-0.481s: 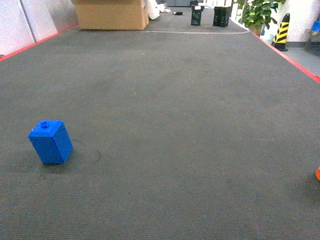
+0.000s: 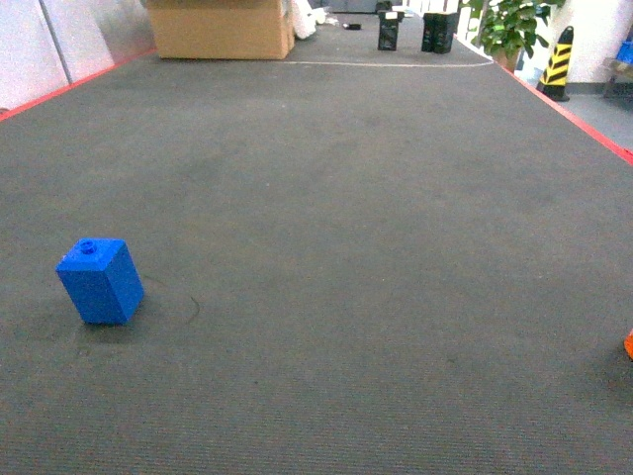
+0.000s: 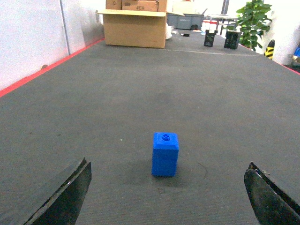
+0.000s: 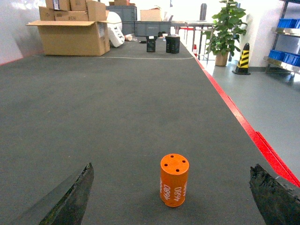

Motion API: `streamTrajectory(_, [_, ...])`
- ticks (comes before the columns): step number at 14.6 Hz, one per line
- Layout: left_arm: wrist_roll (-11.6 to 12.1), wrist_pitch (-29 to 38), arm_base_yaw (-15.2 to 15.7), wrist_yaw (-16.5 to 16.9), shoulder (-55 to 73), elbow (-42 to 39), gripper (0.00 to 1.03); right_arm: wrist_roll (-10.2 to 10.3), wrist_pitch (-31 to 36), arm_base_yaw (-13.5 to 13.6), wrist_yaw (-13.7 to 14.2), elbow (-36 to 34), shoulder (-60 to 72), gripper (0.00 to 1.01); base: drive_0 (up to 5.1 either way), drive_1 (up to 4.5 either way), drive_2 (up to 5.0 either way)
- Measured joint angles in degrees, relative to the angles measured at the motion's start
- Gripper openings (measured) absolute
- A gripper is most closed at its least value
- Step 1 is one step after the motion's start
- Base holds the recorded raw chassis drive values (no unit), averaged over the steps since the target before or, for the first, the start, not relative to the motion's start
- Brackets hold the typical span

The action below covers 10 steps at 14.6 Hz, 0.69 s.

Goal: Sort blue parts and orange caps into right shelf containers

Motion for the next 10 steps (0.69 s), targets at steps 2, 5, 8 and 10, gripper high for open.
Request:
streamTrajectory(2, [-0.02,0.0,0.0,0.0,0.0,0.0,0.98,0.0,0.0,0.0,0.0,0.0,0.0,0.98,0.0,0.0,0.0])
streamTrajectory(5, [-0.02,0.0,0.0,0.0,0.0,0.0,0.98,0.0,0.0,0.0,0.0,0.0,0.0,0.98,0.0,0.0,0.0])
streamTrajectory(8, [-0.02,0.0,0.0,0.0,0.0,0.0,0.98,0.0,0.0,0.0,0.0,0.0,0.0,0.98,0.0,0.0,0.0])
streamTrajectory(10, [0.0,0.0,0.0,0.0,0.0,0.0,0.98,0.0,0.0,0.0,0.0,0.0,0.0,0.98,0.0,0.0,0.0])
